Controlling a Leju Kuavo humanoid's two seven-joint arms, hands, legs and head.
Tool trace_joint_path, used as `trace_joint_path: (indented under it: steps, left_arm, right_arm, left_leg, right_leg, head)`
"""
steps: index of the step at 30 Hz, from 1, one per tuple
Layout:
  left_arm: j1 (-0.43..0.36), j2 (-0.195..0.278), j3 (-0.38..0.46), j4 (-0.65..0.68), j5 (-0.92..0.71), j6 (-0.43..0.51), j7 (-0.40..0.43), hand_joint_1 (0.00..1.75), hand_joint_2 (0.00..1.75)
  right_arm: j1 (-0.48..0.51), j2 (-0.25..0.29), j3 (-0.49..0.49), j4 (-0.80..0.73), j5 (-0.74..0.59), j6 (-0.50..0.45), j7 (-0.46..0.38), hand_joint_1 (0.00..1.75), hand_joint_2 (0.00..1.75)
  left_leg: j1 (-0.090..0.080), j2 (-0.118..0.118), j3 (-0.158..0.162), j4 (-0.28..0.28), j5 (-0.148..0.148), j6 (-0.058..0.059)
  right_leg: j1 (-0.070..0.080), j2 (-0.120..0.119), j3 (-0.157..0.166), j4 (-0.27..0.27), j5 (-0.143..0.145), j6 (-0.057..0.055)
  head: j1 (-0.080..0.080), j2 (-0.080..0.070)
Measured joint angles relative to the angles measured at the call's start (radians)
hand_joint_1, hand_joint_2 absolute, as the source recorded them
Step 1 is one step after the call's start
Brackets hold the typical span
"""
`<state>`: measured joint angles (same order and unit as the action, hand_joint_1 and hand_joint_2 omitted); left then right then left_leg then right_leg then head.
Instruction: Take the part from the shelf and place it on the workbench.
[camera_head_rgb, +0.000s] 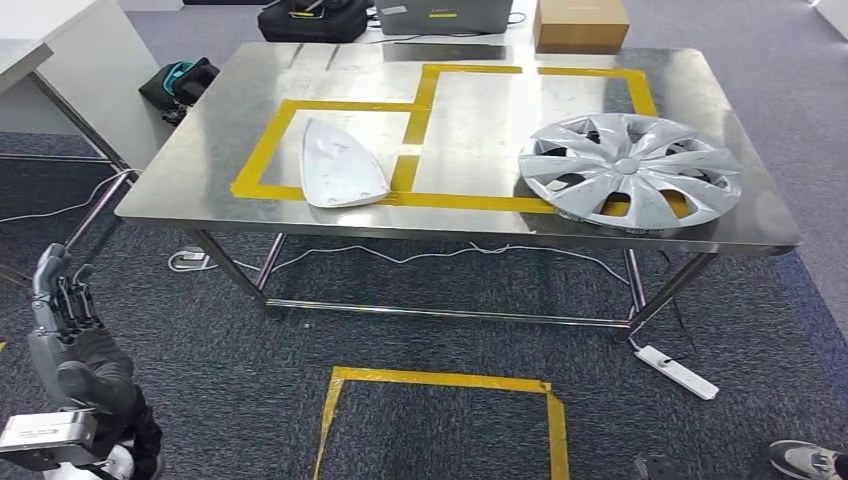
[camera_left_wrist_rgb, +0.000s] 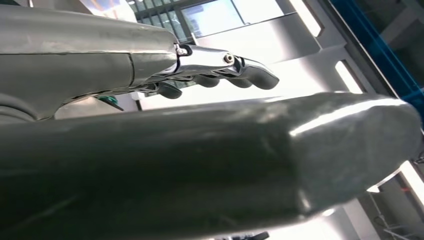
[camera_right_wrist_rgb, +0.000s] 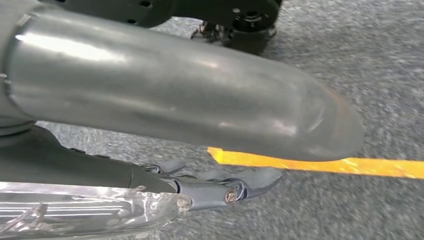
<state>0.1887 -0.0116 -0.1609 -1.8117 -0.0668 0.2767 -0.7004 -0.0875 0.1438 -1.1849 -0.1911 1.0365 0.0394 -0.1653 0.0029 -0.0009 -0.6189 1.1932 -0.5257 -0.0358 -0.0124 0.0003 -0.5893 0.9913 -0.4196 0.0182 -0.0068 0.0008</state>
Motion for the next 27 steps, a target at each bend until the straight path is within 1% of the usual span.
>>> trace_joint_path:
  steps: [1, 2, 3, 4, 6, 7, 8, 10, 11, 12, 13, 14, 15, 16, 17, 18, 19, 20, 21, 22, 23, 24, 25, 26, 27]
  left_arm:
    - [-0.001, 0.001, 0.0, 0.001, 0.0, 0.0, 0.0, 0.0, 0.0]
    - [-0.001, 0.001, 0.0, 0.001, 0.0, 0.0, 0.0, 0.0, 0.0]
    - [-0.002, 0.002, -0.001, 0.001, 0.0, 0.0, 0.0, 0.0, 0.0]
    - [-0.002, 0.002, -0.001, 0.002, -0.001, 0.001, 0.0, 0.0, 0.0]
    - [0.0, 0.004, -0.001, 0.006, -0.008, 0.006, 0.0, 0.0, 0.0]
    - [0.0, 0.006, -0.001, 0.01, -0.015, 0.011, 0.0, 0.0, 0.0]
    - [0.0, 0.008, -0.001, 0.016, -0.021, 0.015, 0.0, 0.0, 0.0]
    - [0.0, 0.011, -0.001, 0.032, -0.028, 0.022, 0.0, 0.0, 0.0]
    - [0.0, 0.012, -0.001, 0.039, -0.029, 0.023, 0.0, 0.0, 0.0]
    - [0.0, 0.013, -0.001, 0.046, -0.029, 0.024, 0.0, 0.0, 0.0]
    - [0.0, 0.014, -0.001, 0.051, -0.029, 0.024, 0.0, 0.0, 0.0]
    - [0.0, 0.015, -0.001, 0.055, -0.029, 0.025, 0.0, 0.0, 0.0]
    - [0.0, 0.016, -0.001, 0.058, -0.03, 0.025, 0.0, 0.0, 0.0]
    - [0.0, 0.016, -0.001, 0.061, -0.03, 0.026, 0.0, 0.0, 0.0]
    - [0.0, 0.017, -0.001, 0.065, -0.031, 0.027, 0.0, 0.0, 0.0]
    - [0.0, 0.019, -0.001, 0.069, -0.031, 0.028, 0.0, 0.0, 0.0]
    - [0.0, 0.02, -0.001, 0.073, -0.032, 0.028, 0.0, 0.0, 0.0]
    - [0.0, 0.022, -0.001, 0.077, -0.032, 0.028, 0.0, 0.0, 0.0]
    - [0.0, 0.023, -0.001, 0.08, -0.033, 0.028, 0.0, 0.0, 0.0]
    - [0.0, 0.023, -0.001, 0.083, -0.034, 0.028, 0.0, 0.0, 0.0]
    - [0.0, 0.024, -0.001, 0.086, -0.035, 0.028, 0.0, 0.0, 0.0]
    - [0.0, 0.023, -0.001, 0.088, -0.035, 0.029, 0.0, 0.0, 0.0]
    - [0.001, 0.023, -0.001, 0.092, -0.035, 0.029, 0.0, 0.0, 0.0]
    - [0.002, 0.023, -0.001, 0.095, -0.034, 0.03, 0.0, 0.0, 0.0]
    - [0.003, 0.023, 0.0, 0.1, -0.033, 0.03, 0.0, 0.0, 0.0]
  right_arm:
    - [0.0, 0.0, 0.0, 0.0, 0.0, 0.0, 0.0, 0.0, 0.0]
    - [0.0, 0.0, 0.0, 0.0, 0.0, 0.0, 0.0, 0.0, 0.0]
    - [0.0, 0.0, 0.0, 0.0, 0.0, 0.001, 0.0, 0.0, 0.0]
    - [-0.001, 0.0, 0.0, 0.0, 0.0, 0.001, 0.001, 0.0, 0.0]
    - [0.0, 0.0, 0.0, 0.0, 0.001, 0.001, 0.002, 0.0, 0.0]
    - [0.001, 0.0, 0.0, 0.0, 0.001, 0.002, 0.001, 0.0, 0.0]
    - [0.001, 0.0, 0.0, 0.0, 0.002, 0.004, 0.001, 0.0, 0.0]
    - [0.001, -0.001, 0.0, 0.0, 0.004, 0.008, -0.002, 0.0, 0.0]
    - [0.001, -0.001, 0.0, 0.0, 0.006, 0.01, -0.004, 0.0, 0.0]
    - [0.001, -0.001, 0.0, 0.0, 0.007, 0.01, -0.005, 0.0, 0.0]
    - [0.001, -0.001, 0.0, 0.0, 0.009, 0.01, -0.006, 0.0, 0.0]
    - [0.001, -0.001, 0.0, 0.0, 0.01, 0.01, -0.006, 0.0, 0.0]
    - [0.002, -0.001, 0.0, 0.0, 0.011, 0.01, -0.006, 0.0, 0.0]
    - [0.002, -0.001, 0.0, 0.0, 0.013, 0.01, -0.007, 0.0, 0.0]
    - [0.002, -0.001, 0.0, 0.0, 0.014, 0.01, -0.008, 0.0, 0.0]
    - [0.002, -0.001, 0.0, 0.0, 0.015, 0.01, -0.008, 0.0, 0.0]
    - [0.002, -0.001, 0.0, 0.0, 0.016, 0.01, -0.009, 0.0, 0.0]
    - [0.002, -0.001, 0.0, 0.0, 0.017, 0.01, -0.01, 0.0, 0.0]
    - [0.003, -0.001, 0.0, 0.0, 0.018, 0.009, -0.01, 0.0, 0.0]
    - [0.003, -0.001, 0.0, 0.0, 0.019, 0.009, -0.011, 0.0, 0.0]
    - [0.003, -0.001, 0.0, 0.0, 0.02, 0.008, -0.011, 0.0, 0.0]
    - [0.003, -0.001, 0.0, 0.0, 0.021, 0.008, -0.011, 0.0, 0.0]
    - [0.003, -0.001, 0.0, 0.0, 0.022, 0.007, -0.011, 0.0, 0.0]
    - [0.004, -0.001, 0.0, 0.0, 0.023, 0.007, -0.011, 0.0, 0.0]
    - [0.005, -0.001, 0.0, 0.0, 0.023, 0.008, -0.011, 0.0, 0.0]
  left_leg:
    - [0.001, 0.0, 0.054, -0.075, 0.02, 0.001]
    - [0.001, -0.001, 0.103, -0.15, 0.03, 0.005]
    - [0.0, -0.001, 0.137, -0.205, 0.032, 0.009]
    - [-0.003, -0.002, 0.153, -0.237, 0.029, 0.016]
    - [-0.007, -0.003, 0.146, -0.245, 0.031, 0.031]
    - [-0.008, -0.003, 0.142, -0.247, 0.033, 0.031]
    - [-0.007, -0.003, 0.14, -0.249, 0.035, 0.031]
    - [-0.006, -0.002, 0.137, -0.251, 0.04, 0.029]
    - [-0.007, -0.002, 0.135, -0.251, 0.043, 0.035]
    - [-0.007, -0.002, 0.134, -0.251, 0.049, 0.041]
    - [-0.008, -0.002, 0.131, -0.251, 0.054, 0.046]
    - [-0.01, -0.002, 0.129, -0.251, 0.058, 0.05]
    - [-0.013, -0.002, 0.126, -0.249, 0.061, 0.053]
    - [-0.015, -0.002, 0.122, -0.248, 0.063, 0.055]
    - [-0.018, -0.002, 0.118, -0.246, 0.065, 0.057]
    - [-0.019, -0.002, 0.114, -0.244, 0.066, 0.058]
    - [-0.022, -0.002, 0.11, -0.241, 0.068, 0.061]
    - [-0.023, -0.002, 0.106, -0.239, 0.069, 0.064]
    - [-0.023, -0.001, 0.105, -0.242, 0.074, 0.07]
    - [-0.021, 0.003, 0.105, -0.248, 0.08, 0.075]
    - [-0.017, 0.006, 0.106, -0.256, 0.087, 0.079]
    - [-0.013, 0.011, 0.105, -0.263, 0.093, 0.083]
    - [-0.011, 0.016, 0.103, -0.265, 0.097, 0.083]
    - [-0.01, 0.02, 0.1, -0.265, 0.098, 0.083]
    - [-0.01, 0.025, 0.096, -0.264, 0.099, 0.081]
  right_leg:
    - [0.0, 0.001, -0.009, 0.0, 0.008, 0.005]
    - [0.001, 0.001, -0.017, 0.001, 0.016, 0.01]
    - [0.002, 0.002, -0.022, 0.002, 0.023, 0.016]
    - [0.002, 0.002, -0.026, 0.002, 0.03, 0.022]
    - [0.0, 0.002, -0.029, -0.004, 0.043, 0.033]
    - [0.0, 0.001, -0.031, -0.008, 0.038, 0.029]
    - [0.0, 0.001, -0.033, -0.012, 0.029, 0.021]
    - [0.003, 0.0, -0.037, -0.015, -0.004, 0.0]
    - [0.003, 0.0, -0.037, -0.015, -0.016, -0.002]
    - [0.003, 0.0, -0.038, -0.015, -0.023, -0.002]
    - [0.003, 0.0, -0.039, -0.017, -0.023, -0.003]
    - [0.003, 0.0, -0.037, -0.02, -0.012, -0.006]
    - [0.001, 0.001, -0.036, -0.026, 0.02, -0.009]
    - [-0.001, 0.002, -0.035, -0.032, 0.05, -0.002]
    - [-0.004, 0.002, -0.034, -0.038, 0.079, 0.014]
    - [-0.007, 0.002, -0.037, -0.042, 0.098, 0.03]
    - [-0.011, 0.002, -0.039, -0.045, 0.101, 0.048]
    - [-0.013, 0.002, -0.041, -0.048, 0.107, 0.057]
    - [-0.013, 0.004, -0.042, -0.051, 0.11, 0.061]
    - [-0.014, 0.005, -0.048, -0.049, 0.106, 0.064]
    - [-0.012, 0.006, -0.059, -0.03, 0.088, 0.064]
    - [-0.011, 0.006, -0.078, 0.012, 0.057, 0.064]
    - [-0.011, 0.006, -0.104, 0.079, 0.014, 0.062]
    - [-0.011, 0.006, -0.132, 0.158, -0.029, 0.063]
    - [-0.011, 0.005, -0.154, 0.226, -0.06, 0.064]
  head:
    - [0.0, 0.0]
    - [0.0, 0.0]
    - [0.001, 0.0]
    - [0.001, 0.0]
    - [0.002, 0.0]
    - [0.002, 0.0]
    - [0.004, 0.0]
    - [0.007, 0.0]
    - [0.007, 0.0]
    - [0.008, 0.0]
    - [0.009, 0.0]
    - [0.009, 0.0]
    - [0.009, 0.0]
    - [0.008, 0.0]
    - [0.008, 0.0]
    - [0.008, 0.0]
    - [0.007, 0.0]
    - [0.007, 0.0]
    - [0.007, 0.0]
    - [0.007, 0.0]
    - [0.009, 0.0]
    - [0.011, 0.0]
    - [0.013, 0.0]
    - [0.016, 0.0]
    - [0.017, 0.0]
